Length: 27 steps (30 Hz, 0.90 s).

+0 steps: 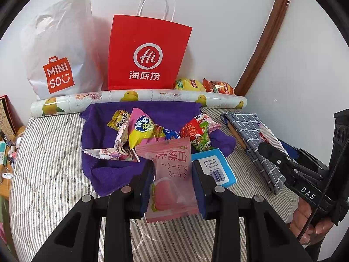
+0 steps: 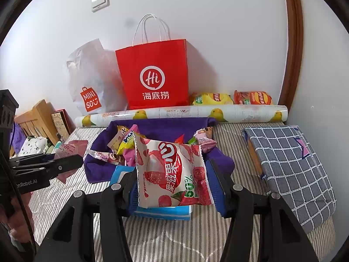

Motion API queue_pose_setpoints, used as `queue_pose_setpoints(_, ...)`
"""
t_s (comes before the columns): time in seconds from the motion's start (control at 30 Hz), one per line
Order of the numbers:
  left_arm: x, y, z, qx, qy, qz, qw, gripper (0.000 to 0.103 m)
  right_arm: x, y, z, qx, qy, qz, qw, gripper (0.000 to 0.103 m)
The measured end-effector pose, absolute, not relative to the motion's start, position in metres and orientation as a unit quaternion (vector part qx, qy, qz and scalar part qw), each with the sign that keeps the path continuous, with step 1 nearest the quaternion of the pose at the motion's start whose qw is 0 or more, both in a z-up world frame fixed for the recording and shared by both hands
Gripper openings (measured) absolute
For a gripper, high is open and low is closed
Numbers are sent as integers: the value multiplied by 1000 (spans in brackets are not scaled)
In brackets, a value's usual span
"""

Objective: Organize snacks
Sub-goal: 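Carry the strawberry bag with the right tool while the left tool carries the peach packet to the towel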

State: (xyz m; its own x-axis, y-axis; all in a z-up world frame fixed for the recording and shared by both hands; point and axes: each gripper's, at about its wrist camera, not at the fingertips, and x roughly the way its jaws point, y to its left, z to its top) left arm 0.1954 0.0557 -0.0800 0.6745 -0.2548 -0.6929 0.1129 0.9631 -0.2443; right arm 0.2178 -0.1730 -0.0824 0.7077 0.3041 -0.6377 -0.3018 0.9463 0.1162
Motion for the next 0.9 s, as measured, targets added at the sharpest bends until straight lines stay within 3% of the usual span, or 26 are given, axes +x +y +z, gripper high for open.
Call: queue_pose_setpoints(0.9,234,63,-81,-90,397,-87,909,33,262,-162,-82,19,344,167,924,54)
